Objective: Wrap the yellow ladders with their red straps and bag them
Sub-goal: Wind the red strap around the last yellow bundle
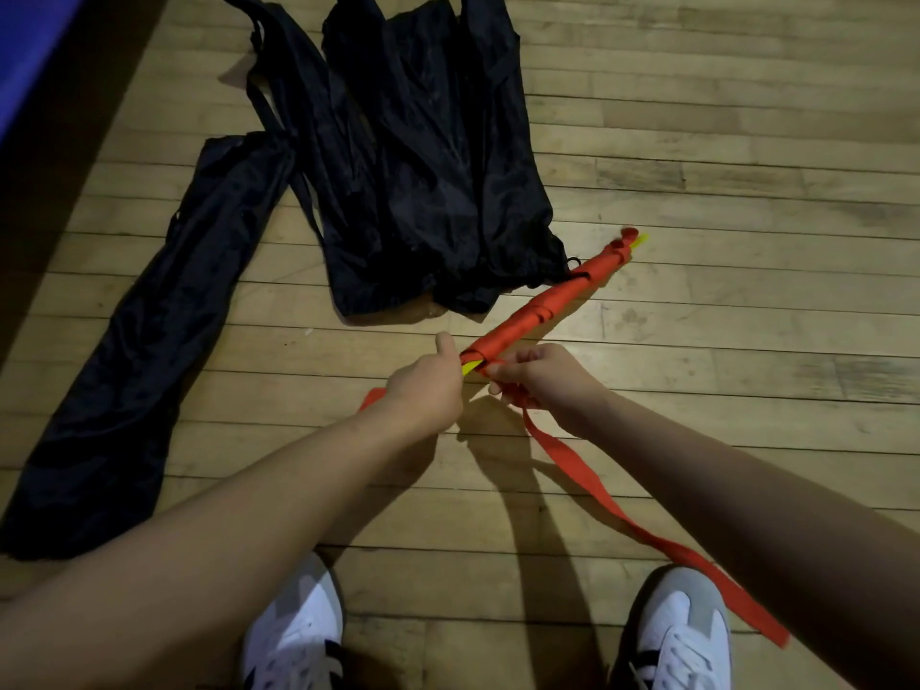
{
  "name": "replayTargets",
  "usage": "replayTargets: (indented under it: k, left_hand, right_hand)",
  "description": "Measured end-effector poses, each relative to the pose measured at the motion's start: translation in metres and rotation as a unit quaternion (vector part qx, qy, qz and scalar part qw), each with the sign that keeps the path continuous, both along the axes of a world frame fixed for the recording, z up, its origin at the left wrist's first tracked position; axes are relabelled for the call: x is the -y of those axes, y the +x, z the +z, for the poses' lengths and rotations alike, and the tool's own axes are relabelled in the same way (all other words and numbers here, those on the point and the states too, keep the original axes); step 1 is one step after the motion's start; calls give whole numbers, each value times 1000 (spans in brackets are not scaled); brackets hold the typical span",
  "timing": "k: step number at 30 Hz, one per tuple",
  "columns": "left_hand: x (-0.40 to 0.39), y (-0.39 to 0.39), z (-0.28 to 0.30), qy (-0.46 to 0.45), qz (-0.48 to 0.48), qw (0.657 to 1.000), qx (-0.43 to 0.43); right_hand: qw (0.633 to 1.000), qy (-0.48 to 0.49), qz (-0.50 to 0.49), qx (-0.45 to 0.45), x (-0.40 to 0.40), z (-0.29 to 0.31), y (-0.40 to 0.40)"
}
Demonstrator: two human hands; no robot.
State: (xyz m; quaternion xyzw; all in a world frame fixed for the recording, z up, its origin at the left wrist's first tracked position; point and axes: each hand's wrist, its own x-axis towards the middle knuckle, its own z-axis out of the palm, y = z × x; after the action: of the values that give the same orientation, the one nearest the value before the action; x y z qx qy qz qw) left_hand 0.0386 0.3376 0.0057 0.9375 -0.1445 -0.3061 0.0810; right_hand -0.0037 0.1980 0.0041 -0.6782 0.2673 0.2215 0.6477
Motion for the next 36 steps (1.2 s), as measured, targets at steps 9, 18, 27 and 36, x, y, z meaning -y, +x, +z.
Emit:
replayTargets:
  k: [9,18,27,36]
  left_hand:
    - [-14,19,11,-34,-66,995,-64]
    - [-6,1,4,-100,60,991,-70]
    - [-8,10,1,-108,87,986,-91]
    - [-17,5,0,-141,5,990,22]
  right_hand:
    - [998,-54,-4,35,1,-5,-5]
    - [998,-55,-16,26,-4,-11,-5]
    - [996,-60,10,60,-15,-2,4]
    - [997,-70,-14,19,-4,-3,-1]
